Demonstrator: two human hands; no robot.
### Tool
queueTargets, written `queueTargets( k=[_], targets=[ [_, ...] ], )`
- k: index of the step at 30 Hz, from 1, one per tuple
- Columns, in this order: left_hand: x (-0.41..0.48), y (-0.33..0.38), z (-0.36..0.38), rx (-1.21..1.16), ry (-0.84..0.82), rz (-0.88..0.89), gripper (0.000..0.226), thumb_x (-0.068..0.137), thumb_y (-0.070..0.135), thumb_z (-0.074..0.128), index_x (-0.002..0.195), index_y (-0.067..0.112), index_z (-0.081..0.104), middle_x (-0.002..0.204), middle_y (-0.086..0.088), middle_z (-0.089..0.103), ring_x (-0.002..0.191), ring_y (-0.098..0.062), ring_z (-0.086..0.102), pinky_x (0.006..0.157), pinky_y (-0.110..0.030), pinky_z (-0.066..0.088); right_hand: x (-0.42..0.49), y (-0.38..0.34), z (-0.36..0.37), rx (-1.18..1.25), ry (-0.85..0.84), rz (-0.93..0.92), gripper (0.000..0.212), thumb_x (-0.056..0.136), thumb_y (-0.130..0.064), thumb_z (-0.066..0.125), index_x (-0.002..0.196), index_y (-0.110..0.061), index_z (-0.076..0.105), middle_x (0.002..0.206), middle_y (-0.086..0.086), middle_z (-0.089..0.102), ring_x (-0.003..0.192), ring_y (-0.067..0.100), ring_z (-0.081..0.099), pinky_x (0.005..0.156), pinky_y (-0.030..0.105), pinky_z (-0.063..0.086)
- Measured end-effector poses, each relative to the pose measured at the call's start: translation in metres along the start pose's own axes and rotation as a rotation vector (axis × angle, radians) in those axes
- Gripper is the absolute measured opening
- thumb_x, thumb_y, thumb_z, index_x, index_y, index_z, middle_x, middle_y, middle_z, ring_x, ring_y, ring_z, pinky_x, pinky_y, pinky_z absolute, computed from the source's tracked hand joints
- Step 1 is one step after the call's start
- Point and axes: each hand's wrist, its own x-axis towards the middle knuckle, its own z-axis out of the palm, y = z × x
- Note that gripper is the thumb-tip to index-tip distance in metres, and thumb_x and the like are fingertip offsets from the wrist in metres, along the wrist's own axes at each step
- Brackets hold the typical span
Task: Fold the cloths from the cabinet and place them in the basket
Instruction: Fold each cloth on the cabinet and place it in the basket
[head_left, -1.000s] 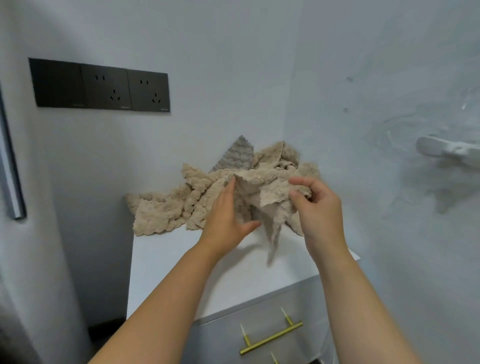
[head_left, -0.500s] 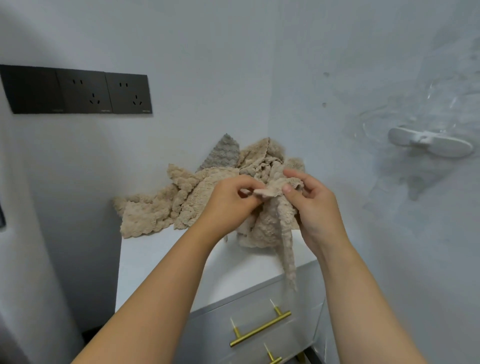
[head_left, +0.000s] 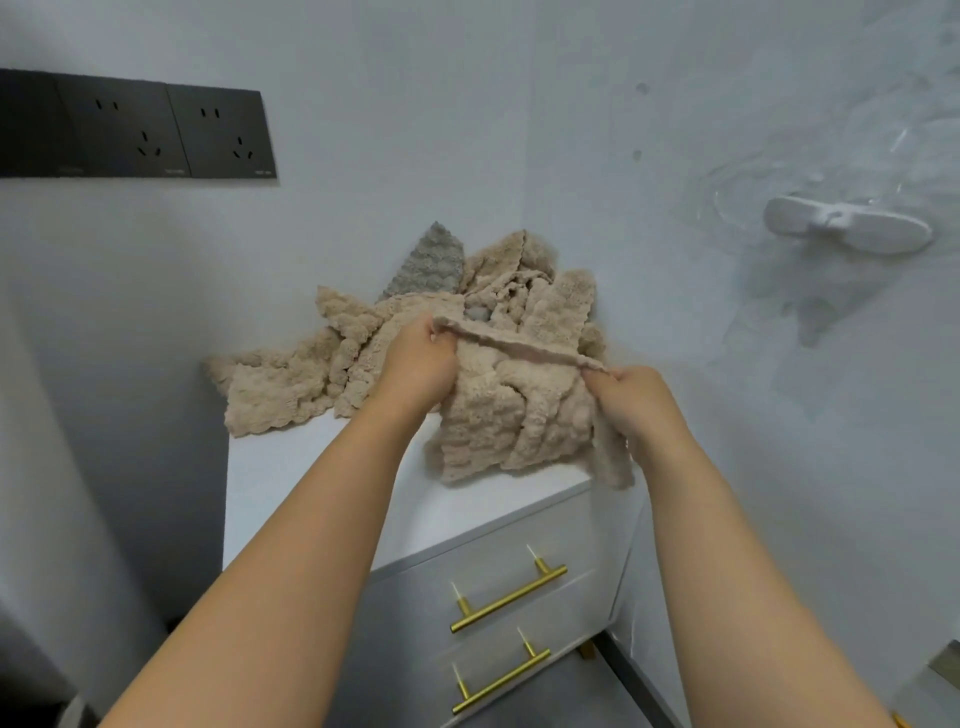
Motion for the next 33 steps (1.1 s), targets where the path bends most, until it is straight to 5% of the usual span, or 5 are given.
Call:
queueTargets(
  k=[10, 16, 20, 27, 33],
  targets=[
    [0.011, 0.015, -0.048, -0.401, -0.205, -0.244, 0.018, 0.092, 0.025, 0.057, 0.093, 0.009, 0.063, 0.091, -0.010, 0.069, 0.053, -0.010, 0.068, 0.042, -0.019, 0.050, -0.033, -0.051, -0.047, 0.655, -0.554, 0.008, 0.025, 0.078, -0.021, 0.057, 0.073, -0.005, 0.076, 0.074, 0.010, 0.073, 0.066, 0.018, 0.071, 0.054, 0.026, 0.056],
    [0.017, -0.018, -0.032, -0.351, 0.007, -0.291, 0.010, 0.096, 0.010, 0.050, 0.089, 0.008, 0.057, 0.063, -0.007, 0.059, 0.041, -0.013, 0.054, 0.038, -0.020, 0.039, 0.003, -0.010, -0.011, -0.184, 0.371, -0.292, 0.053, 0.082, -0.009, 0.066, 0.131, -0.015, 0.049, 0.115, 0.006, 0.058, 0.098, 0.018, 0.058, 0.081, 0.022, 0.043],
    [0.031, -0.054, -0.025, -0.007, 0.243, -0.186, 0.054, 0.095, 0.008, 0.050, 0.144, 0.009, 0.028, 0.142, -0.016, 0.043, 0.115, -0.024, 0.056, 0.085, -0.034, 0.050, 0.009, 0.017, 0.020, -0.400, 0.436, -0.410, 0.060, 0.088, -0.002, 0.055, 0.143, -0.010, 0.032, 0.139, 0.011, 0.038, 0.126, 0.026, 0.037, 0.103, 0.033, 0.033],
    [0.021, -0.061, -0.010, 0.700, -0.094, 0.265, 0.027, 0.096, 0.015, 0.046, 0.118, 0.015, 0.062, 0.123, -0.003, 0.062, 0.111, -0.021, 0.056, 0.093, -0.034, 0.046, 0.007, 0.033, 0.046, -0.648, -0.219, -0.298, 0.025, 0.095, -0.019, 0.049, 0.115, -0.014, 0.062, 0.113, 0.006, 0.063, 0.099, 0.022, 0.058, 0.086, 0.036, 0.049],
    [0.015, -0.088, -0.002, 1.047, -0.578, 0.161, 0.078, 0.095, 0.050, 0.045, 0.152, 0.025, -0.002, 0.160, -0.007, -0.011, 0.147, -0.027, -0.006, 0.119, -0.045, 0.009, 0.013, 0.052, 0.056, -0.889, -0.431, -0.287, 0.050, 0.097, -0.038, 0.043, 0.142, -0.016, 0.038, 0.143, 0.007, 0.041, 0.130, 0.027, 0.038, 0.107, 0.045, 0.035]
  ],
)
